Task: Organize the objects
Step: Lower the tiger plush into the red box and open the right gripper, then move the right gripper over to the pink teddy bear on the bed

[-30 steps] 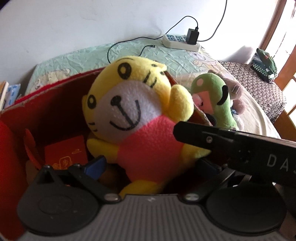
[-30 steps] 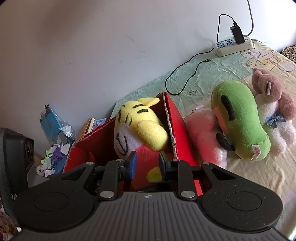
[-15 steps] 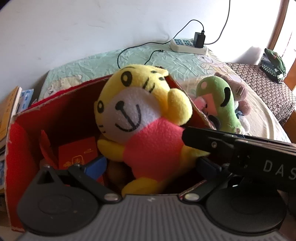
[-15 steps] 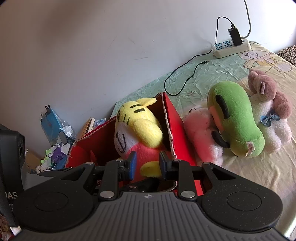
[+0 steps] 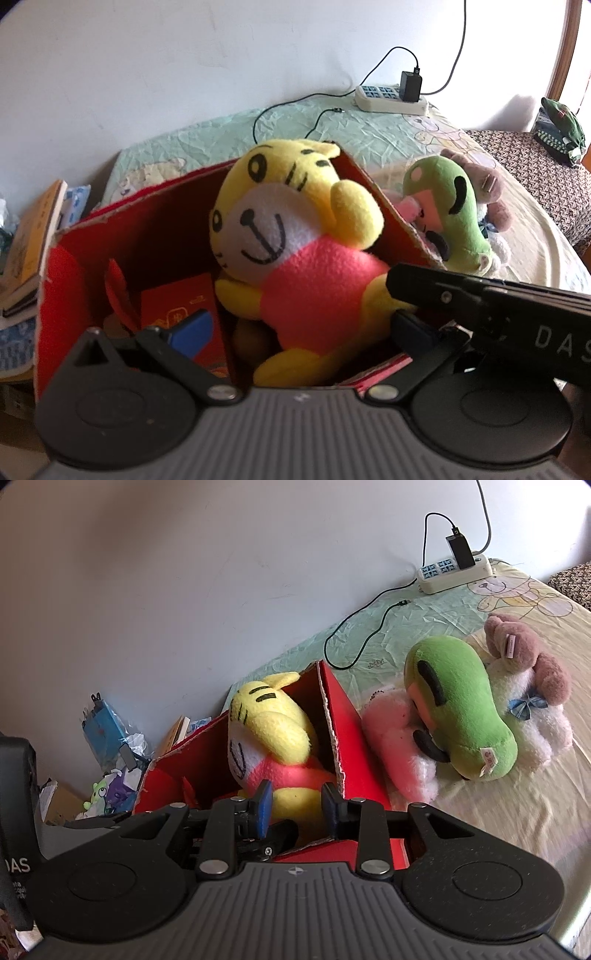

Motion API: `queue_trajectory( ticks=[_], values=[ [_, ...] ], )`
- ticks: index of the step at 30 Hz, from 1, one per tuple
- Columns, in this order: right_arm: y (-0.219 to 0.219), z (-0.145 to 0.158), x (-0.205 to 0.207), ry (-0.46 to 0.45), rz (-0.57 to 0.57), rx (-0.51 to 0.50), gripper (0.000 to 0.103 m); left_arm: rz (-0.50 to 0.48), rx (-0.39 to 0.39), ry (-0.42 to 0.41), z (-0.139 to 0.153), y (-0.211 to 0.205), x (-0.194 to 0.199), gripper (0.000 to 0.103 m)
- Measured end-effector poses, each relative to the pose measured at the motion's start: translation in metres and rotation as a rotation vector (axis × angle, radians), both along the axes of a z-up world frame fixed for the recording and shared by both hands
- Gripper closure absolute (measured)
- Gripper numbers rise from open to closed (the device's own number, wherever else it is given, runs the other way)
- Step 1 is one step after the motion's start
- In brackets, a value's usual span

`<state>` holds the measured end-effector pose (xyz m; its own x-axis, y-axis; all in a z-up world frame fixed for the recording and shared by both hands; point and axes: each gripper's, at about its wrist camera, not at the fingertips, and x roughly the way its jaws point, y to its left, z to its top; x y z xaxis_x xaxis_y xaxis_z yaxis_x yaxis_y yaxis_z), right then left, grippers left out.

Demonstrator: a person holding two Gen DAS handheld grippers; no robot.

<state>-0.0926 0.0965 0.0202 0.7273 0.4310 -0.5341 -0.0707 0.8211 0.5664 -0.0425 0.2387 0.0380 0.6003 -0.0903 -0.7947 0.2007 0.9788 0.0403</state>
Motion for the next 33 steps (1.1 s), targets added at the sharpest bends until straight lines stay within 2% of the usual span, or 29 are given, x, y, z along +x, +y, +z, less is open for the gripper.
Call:
queue_trajectory(
  ticks=[22, 33],
  values=[
    [-0.005, -0.006, -0.021, -0.068, -0.023, 0.086, 0.071, 0.119, 0.015, -0.006, 0.005, 0.014, -0.016, 0.001],
    [-0.021, -0.010, -0.007, -0.048, 0.097, 0.123, 0.072, 0.246, 0.032, 0.007, 0.007, 0.008, -0.021, 0.001]
  ],
)
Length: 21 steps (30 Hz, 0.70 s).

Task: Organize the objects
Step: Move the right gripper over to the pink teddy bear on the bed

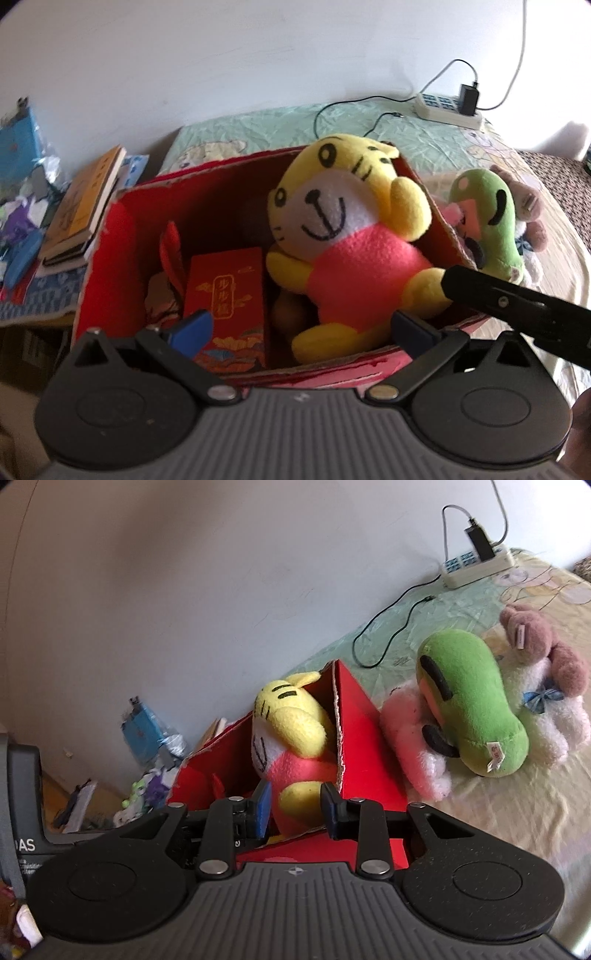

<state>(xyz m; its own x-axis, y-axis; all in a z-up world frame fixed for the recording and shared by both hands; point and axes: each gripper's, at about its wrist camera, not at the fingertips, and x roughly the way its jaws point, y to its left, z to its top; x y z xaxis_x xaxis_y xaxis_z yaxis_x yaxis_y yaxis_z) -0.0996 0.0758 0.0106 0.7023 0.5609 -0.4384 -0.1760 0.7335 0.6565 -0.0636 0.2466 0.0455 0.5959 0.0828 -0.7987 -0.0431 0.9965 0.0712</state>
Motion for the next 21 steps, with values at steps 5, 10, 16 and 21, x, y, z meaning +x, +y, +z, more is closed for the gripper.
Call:
queue_trajectory(
  ticks=[5, 10, 16, 21],
  values=[
    [-0.013, 0.005, 0.001, -0.026, 0.095, -0.012, 0.072, 0.090, -0.044, 0.017, 0.003, -0.003, -0.003, 0.001],
    [-0.036, 0.006, 0.000, -0.036, 0.128, -0.002, 0.069, 0.132, -0.065, 0.006, 0.013, -0.021, -0.011, 0.001],
    [-0.069, -0.002, 0.005, 0.017, 0.117, 0.000, 0.069, 0.136, -0.051, -0.015, 0.021, -0.055, -0.012, 0.001],
    [-0.092, -0.004, 0.007, 0.038, 0.110, -0.017, 0.069, 0.126, -0.051, -0.018, 0.020, -0.083, -0.010, 0.001]
  ],
)
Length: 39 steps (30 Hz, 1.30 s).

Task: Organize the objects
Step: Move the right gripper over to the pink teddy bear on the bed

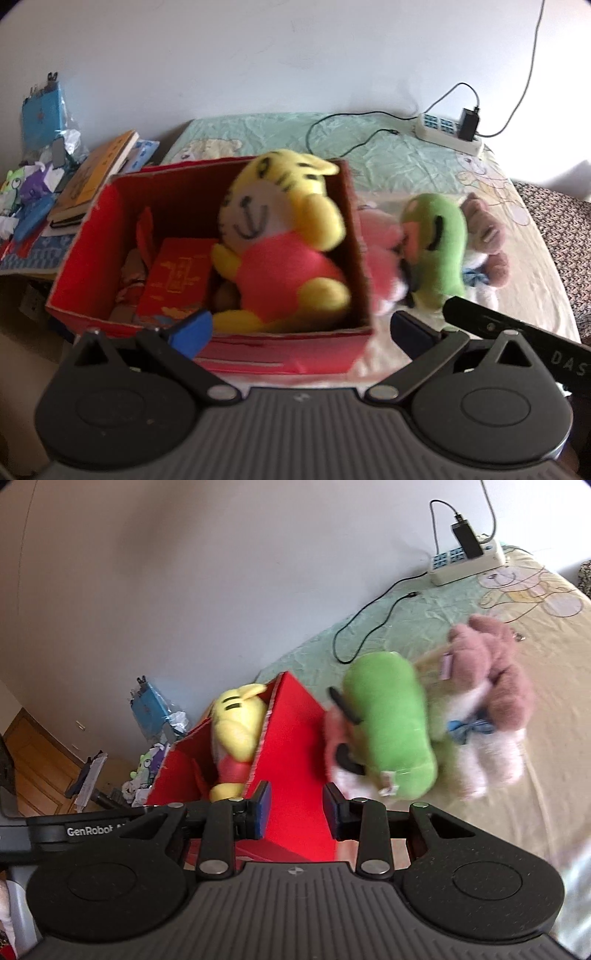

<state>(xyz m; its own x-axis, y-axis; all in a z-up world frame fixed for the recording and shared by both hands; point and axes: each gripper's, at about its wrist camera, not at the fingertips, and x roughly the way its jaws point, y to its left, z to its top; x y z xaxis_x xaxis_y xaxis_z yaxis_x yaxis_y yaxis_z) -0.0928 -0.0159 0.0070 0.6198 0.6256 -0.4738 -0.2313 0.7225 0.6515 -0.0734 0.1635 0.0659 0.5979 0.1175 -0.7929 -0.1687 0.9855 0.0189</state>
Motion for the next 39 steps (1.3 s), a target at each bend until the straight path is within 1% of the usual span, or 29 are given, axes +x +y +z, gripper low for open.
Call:
queue_trajectory(
  ticks=[7, 15, 22, 26, 31, 35, 39],
  values=[
    [-0.029, -0.002, 0.001, 0.017, -0.003, -0.015, 0.069, -0.019, 0.005, -0.002, -0.003, -0.038, 0.002, 0.001],
    [-0.055, -0.009, 0.005, 0.042, -0.019, 0.002, 0.069, -0.040, 0.015, 0.009, -0.007, -0.066, 0.008, 0.001],
    [-0.075, -0.015, 0.013, 0.062, -0.038, 0.009, 0.069, -0.098, 0.015, 0.020, -0.012, -0.091, 0.015, 0.001],
    [-0.088, -0.021, 0.017, 0.084, -0.056, 0.019, 0.068, -0.126, -0.018, 0.040, -0.019, -0.102, 0.020, 0.001],
    [-0.106, -0.029, 0.022, 0.102, -0.079, 0.007, 0.068, -0.148, -0.050, 0.063, -0.033, -0.115, 0.027, 0.001],
    [-0.117, -0.028, 0.031, 0.083, -0.105, -0.030, 0.068, -0.171, -0.067, 0.080, -0.044, -0.122, 0.032, 0.001],
    [-0.121, -0.019, 0.052, 0.045, -0.112, -0.049, 0.067, -0.207, -0.095, 0.079, -0.051, -0.125, 0.037, 0.001]
  ],
)
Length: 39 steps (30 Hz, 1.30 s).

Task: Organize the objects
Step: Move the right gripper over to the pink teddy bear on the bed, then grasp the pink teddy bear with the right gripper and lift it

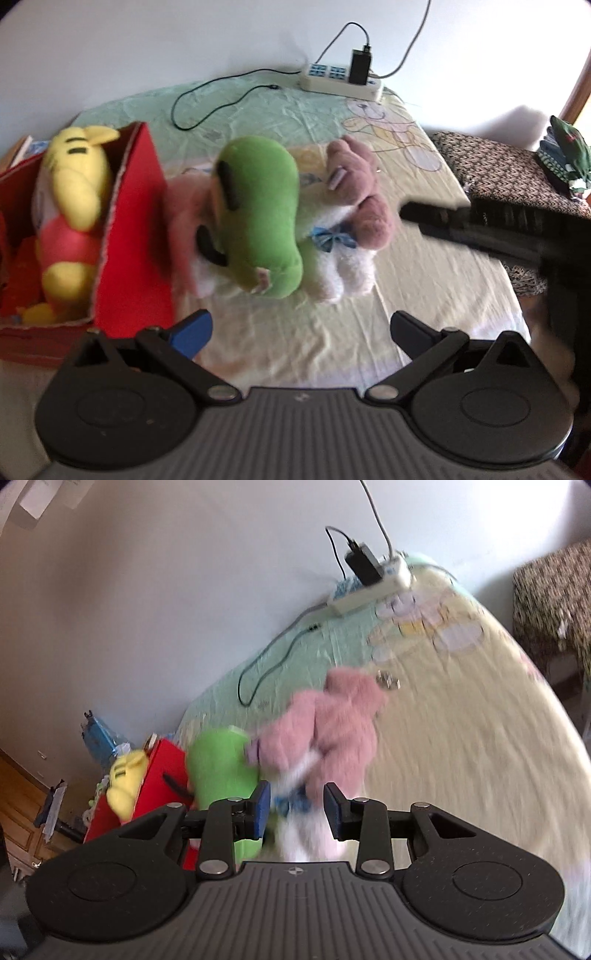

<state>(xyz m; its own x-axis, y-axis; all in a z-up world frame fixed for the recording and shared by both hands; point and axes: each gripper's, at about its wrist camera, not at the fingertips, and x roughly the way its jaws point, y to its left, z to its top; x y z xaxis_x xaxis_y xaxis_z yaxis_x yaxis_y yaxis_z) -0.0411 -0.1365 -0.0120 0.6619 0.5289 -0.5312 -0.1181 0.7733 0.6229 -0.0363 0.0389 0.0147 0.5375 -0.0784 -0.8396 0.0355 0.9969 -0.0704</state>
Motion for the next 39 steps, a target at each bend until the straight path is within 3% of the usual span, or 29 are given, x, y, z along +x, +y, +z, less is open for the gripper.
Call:
queue_trajectory(
  ticks=[5, 12, 14, 15, 27, 33, 38, 39],
  values=[
    [0.018, 0.015, 0.032, -0.047, 0.038, -0.099, 0.063, -0.030, -0.025, -0.004, -0.004, 0.001, 0.009, 0.001],
    [0.049, -0.003, 0.063, 0.056, 0.110, -0.178, 0.059, -0.033, -0.011, 0.006, -0.008, 0.004, 0.021, 0.001],
    [0.044, -0.010, 0.064, 0.093, 0.089, -0.109, 0.062, -0.029, -0.016, 0.003, -0.007, 0.007, 0.024, 0.001],
    [0.041, -0.011, 0.064, 0.098, 0.085, -0.080, 0.072, -0.027, -0.021, 0.003, -0.007, 0.007, 0.025, 0.001],
    [-0.014, -0.017, 0.036, 0.117, -0.015, 0.036, 0.075, -0.107, -0.046, -0.011, -0.004, -0.013, 0.039, 0.001],
    [-0.041, -0.020, 0.026, 0.114, -0.074, 0.031, 0.062, -0.161, -0.072, -0.048, -0.001, -0.029, 0.053, 0.001],
    [-0.056, -0.008, 0.026, 0.010, -0.079, -0.009, 0.056, -0.198, -0.109, -0.085, -0.002, -0.045, 0.074, 0.001],
    [-0.058, -0.006, 0.029, -0.008, -0.081, -0.022, 0.048, -0.206, -0.120, -0.087, -0.003, -0.048, 0.079, 0.001]
  ],
)
